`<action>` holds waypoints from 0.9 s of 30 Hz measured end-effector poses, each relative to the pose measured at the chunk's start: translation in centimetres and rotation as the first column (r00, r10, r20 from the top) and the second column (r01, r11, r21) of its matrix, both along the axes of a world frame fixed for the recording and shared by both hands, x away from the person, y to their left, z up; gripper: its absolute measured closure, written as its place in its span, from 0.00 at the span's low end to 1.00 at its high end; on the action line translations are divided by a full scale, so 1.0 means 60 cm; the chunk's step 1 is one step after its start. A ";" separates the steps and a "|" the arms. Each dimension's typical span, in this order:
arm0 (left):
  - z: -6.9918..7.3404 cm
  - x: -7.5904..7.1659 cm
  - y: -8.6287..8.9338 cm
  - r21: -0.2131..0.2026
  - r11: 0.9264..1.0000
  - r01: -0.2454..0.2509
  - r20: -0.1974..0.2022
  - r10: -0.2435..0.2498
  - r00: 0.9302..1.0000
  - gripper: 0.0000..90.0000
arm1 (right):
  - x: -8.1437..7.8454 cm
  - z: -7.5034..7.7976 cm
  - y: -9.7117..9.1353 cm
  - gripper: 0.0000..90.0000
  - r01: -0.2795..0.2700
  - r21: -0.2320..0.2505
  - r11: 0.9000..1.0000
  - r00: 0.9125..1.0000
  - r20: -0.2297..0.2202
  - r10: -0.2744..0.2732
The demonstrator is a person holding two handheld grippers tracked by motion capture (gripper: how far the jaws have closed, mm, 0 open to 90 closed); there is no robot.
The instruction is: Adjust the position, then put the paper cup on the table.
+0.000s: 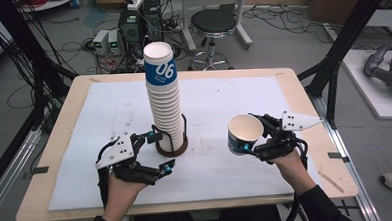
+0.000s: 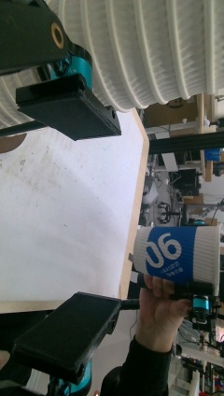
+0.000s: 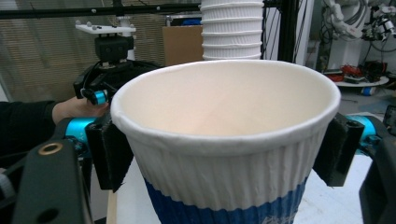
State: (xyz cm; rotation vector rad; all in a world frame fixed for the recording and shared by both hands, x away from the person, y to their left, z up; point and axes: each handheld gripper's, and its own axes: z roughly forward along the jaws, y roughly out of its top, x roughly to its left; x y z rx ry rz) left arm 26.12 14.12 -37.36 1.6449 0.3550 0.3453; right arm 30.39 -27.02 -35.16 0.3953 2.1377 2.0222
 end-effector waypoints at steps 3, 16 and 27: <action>-0.004 0.002 0.000 0.001 1.000 0.003 -0.008 -0.003 1.000 0.17 | 0.003 0.001 -0.003 0.23 0.011 -0.004 1.000 1.000 -0.003 -0.011; -0.007 -0.001 0.002 0.004 1.000 -0.002 -0.001 0.002 1.000 0.17 | 0.010 0.002 -0.008 0.23 0.038 -0.001 0.999 0.999 -0.005 -0.038; -0.010 0.002 0.005 0.006 1.000 -0.008 -0.008 0.008 1.000 0.17 | 0.016 0.002 -0.011 0.23 0.051 -0.007 0.999 0.999 0.008 -0.050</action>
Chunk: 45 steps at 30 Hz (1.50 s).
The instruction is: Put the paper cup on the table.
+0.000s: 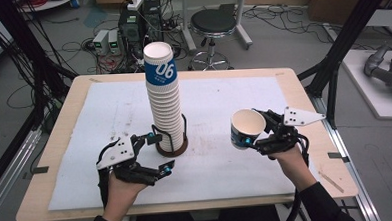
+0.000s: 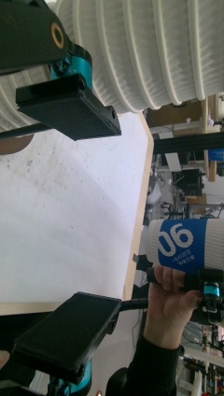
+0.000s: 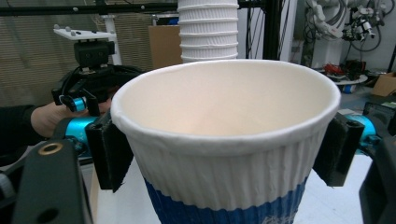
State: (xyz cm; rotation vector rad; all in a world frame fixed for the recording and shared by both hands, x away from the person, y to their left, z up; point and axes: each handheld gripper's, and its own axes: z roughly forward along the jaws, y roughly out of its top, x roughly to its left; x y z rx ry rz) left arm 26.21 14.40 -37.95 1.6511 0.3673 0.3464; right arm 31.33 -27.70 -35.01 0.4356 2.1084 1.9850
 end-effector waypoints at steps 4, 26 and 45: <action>-0.001 0.001 0.003 -0.002 1.000 -0.009 0.003 0.009 1.000 0.17 | 0.002 0.000 -0.002 0.23 0.009 -0.001 1.000 1.000 0.005 -0.009; -0.009 0.002 -0.003 0.020 1.000 -0.002 -0.005 0.003 1.000 0.17 | 0.035 -0.002 -0.024 0.23 0.099 -0.013 0.995 0.995 -0.011 -0.099; -0.011 0.001 -0.010 0.038 0.999 0.016 -0.001 -0.016 1.000 0.17 | 0.100 -0.027 -0.045 0.23 0.259 -0.023 0.966 0.962 -0.082 -0.260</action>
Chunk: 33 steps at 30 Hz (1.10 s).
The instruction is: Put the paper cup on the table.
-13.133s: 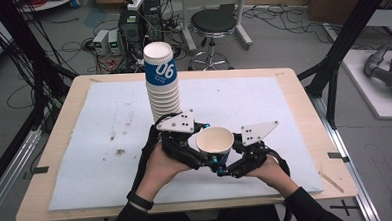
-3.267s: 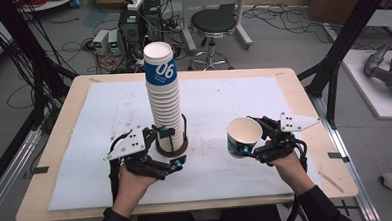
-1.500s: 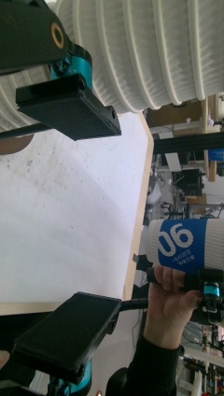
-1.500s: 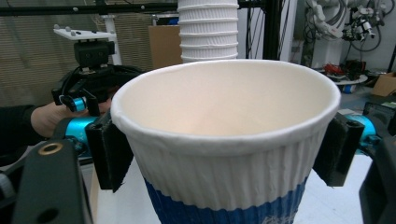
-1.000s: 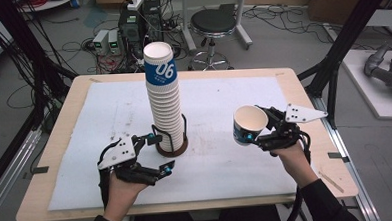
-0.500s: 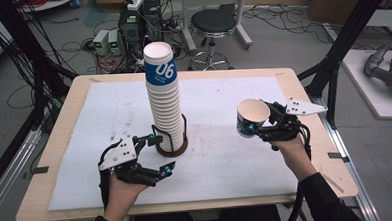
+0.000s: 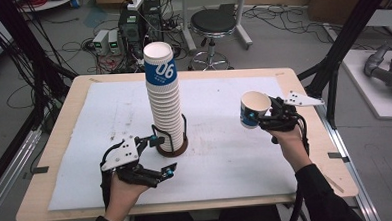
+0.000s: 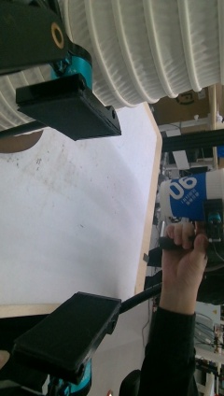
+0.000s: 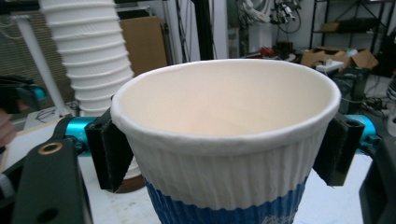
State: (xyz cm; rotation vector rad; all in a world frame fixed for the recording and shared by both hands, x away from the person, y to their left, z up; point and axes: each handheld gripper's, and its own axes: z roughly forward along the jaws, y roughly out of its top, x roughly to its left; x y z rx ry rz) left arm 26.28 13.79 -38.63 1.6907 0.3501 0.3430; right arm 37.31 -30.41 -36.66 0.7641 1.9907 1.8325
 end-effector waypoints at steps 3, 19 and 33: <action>0.000 0.000 -0.001 0.003 1.000 0.005 0.002 -0.005 1.000 0.17 | 0.009 -0.005 -0.002 0.23 0.032 -0.004 0.999 0.999 -0.014 -0.032; -0.001 -0.002 -0.004 0.006 1.000 0.011 0.005 -0.012 1.000 0.17 | 0.050 -0.031 -0.013 0.23 0.174 0.008 0.985 0.983 -0.066 -0.173; -0.001 -0.001 -0.002 0.004 1.000 0.013 0.001 -0.013 1.000 0.17 | 0.080 -0.059 -0.011 0.23 0.232 -0.003 0.973 0.965 -0.121 -0.231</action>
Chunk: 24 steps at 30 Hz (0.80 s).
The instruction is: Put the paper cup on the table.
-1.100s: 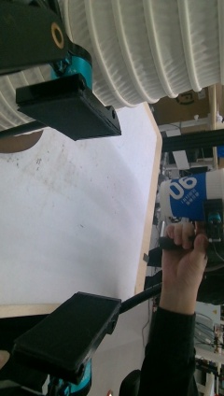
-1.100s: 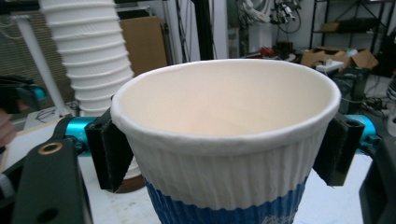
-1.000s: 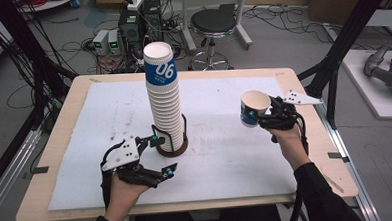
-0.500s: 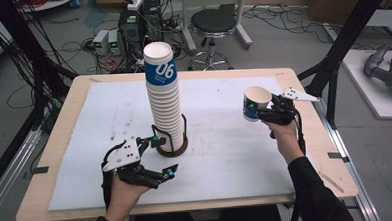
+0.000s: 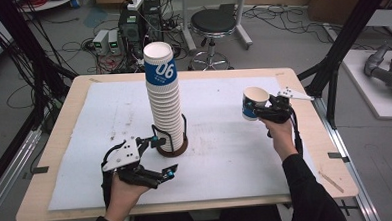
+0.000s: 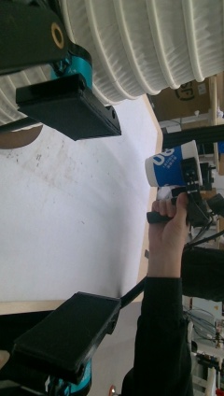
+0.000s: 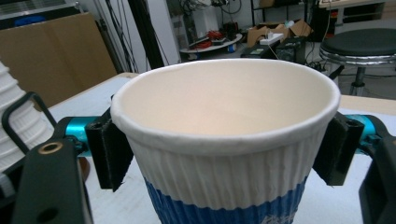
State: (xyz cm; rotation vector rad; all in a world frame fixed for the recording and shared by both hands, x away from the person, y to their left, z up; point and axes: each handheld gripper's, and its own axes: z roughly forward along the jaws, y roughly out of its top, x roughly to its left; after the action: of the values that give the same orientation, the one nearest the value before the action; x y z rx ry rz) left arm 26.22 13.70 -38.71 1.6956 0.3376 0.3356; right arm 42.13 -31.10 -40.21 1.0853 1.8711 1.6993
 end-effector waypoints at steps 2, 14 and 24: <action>0.000 0.000 0.000 -0.004 1.000 0.000 0.002 0.000 1.000 0.17 | 0.004 -0.004 0.001 0.23 0.005 -0.003 1.000 1.000 -0.009 -0.005; -0.001 -0.001 0.000 -0.003 1.000 0.003 -0.001 -0.003 1.000 0.17 | 0.021 -0.029 0.001 0.24 0.044 -0.026 0.999 0.997 -0.068 -0.046; -0.001 -0.001 0.000 -0.004 1.000 0.009 0.000 -0.009 1.000 0.17 | 0.025 -0.044 -0.002 0.24 0.070 -0.059 0.996 0.993 -0.096 -0.076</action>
State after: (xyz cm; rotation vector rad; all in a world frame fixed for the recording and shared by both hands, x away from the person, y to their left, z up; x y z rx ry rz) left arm 26.18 13.68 -38.78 1.6928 0.3308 0.3279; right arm 43.64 -31.22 -42.84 1.2193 1.9015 1.5702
